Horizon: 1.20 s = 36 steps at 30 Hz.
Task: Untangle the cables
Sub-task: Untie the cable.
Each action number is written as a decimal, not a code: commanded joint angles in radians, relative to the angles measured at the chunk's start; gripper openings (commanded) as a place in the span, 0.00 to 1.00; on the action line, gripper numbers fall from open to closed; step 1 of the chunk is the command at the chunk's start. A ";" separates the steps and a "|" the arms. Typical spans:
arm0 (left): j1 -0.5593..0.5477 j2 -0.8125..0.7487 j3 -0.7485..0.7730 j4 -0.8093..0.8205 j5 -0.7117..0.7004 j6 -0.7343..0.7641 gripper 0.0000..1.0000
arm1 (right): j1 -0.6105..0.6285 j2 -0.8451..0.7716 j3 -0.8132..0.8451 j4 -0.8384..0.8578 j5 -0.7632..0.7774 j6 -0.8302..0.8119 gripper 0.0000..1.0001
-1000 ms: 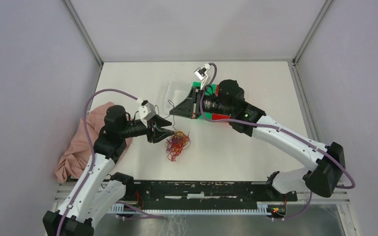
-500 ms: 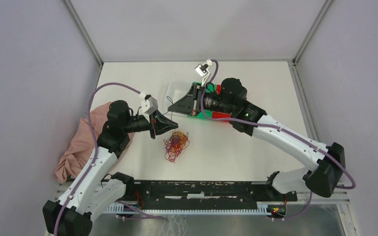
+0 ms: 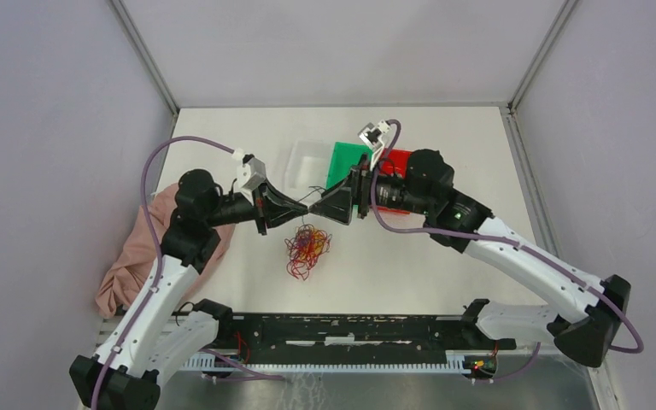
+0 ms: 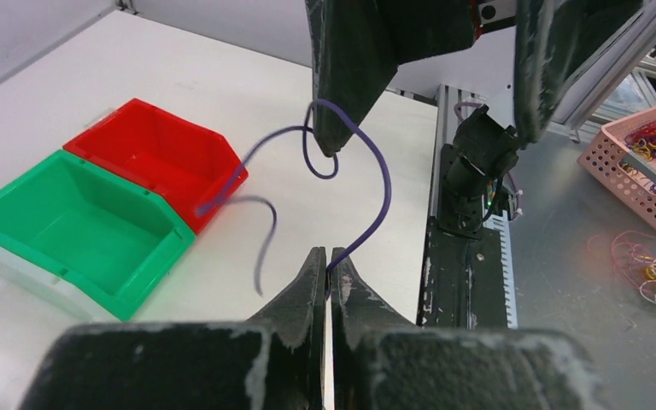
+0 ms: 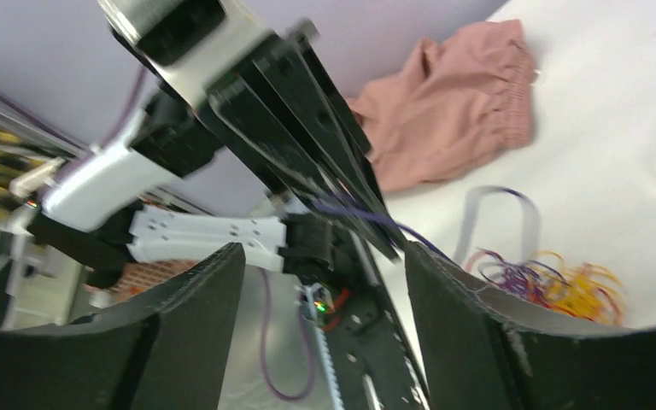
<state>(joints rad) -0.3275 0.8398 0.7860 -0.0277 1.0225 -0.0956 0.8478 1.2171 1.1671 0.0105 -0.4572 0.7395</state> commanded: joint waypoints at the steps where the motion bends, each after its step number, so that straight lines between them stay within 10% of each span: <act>1: -0.002 -0.045 0.062 0.014 -0.024 -0.056 0.03 | -0.003 -0.102 -0.058 -0.143 0.096 -0.217 0.78; 7: -0.003 -0.047 0.122 -0.031 -0.057 -0.007 0.03 | -0.003 -0.155 -0.196 -0.158 0.136 -0.302 0.80; 12: -0.002 -0.036 0.149 -0.024 -0.061 -0.034 0.03 | 0.000 -0.144 -0.329 0.149 0.079 -0.278 0.80; 36: -0.002 0.014 0.312 -0.039 -0.080 -0.046 0.03 | 0.112 0.380 -0.168 0.363 0.250 -0.253 0.69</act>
<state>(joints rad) -0.3275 0.8570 1.0191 -0.0772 0.9432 -0.0967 0.9600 1.5669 0.9543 0.2989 -0.2691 0.4706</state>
